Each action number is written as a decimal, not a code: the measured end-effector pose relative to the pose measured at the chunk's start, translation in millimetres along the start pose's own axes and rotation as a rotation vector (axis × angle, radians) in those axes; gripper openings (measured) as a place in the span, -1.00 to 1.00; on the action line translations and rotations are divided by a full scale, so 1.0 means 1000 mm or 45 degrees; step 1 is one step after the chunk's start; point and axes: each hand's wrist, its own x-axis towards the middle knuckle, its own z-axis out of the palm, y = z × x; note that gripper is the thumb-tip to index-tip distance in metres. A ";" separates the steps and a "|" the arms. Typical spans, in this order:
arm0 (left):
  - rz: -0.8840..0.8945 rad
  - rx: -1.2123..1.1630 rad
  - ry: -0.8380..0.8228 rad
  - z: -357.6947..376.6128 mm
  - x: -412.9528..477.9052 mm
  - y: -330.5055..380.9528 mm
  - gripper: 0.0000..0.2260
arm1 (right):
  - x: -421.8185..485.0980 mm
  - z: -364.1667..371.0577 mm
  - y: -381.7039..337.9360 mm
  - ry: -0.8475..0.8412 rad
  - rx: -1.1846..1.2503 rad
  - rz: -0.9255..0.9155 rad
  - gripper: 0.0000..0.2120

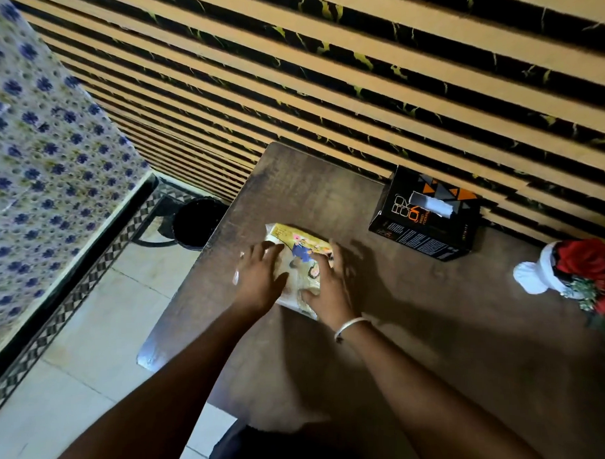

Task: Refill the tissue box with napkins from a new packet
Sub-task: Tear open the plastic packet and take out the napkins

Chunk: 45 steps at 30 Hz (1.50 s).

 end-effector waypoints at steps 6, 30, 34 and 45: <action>-0.035 0.201 -0.219 0.011 0.012 0.018 -0.51 | 0.019 0.003 -0.012 -0.261 -0.151 -0.164 -0.17; 0.222 -0.030 -0.258 -0.044 -0.068 -0.032 -0.92 | -0.002 -0.014 0.000 -0.595 0.367 -0.292 -0.83; 0.186 0.100 -0.224 -0.043 -0.088 -0.033 -0.89 | -0.021 0.002 -0.001 -0.760 0.117 -0.417 -0.84; 0.437 0.244 0.124 -0.027 -0.127 -0.017 -0.87 | -0.031 0.017 -0.005 -0.339 0.721 -0.066 -0.60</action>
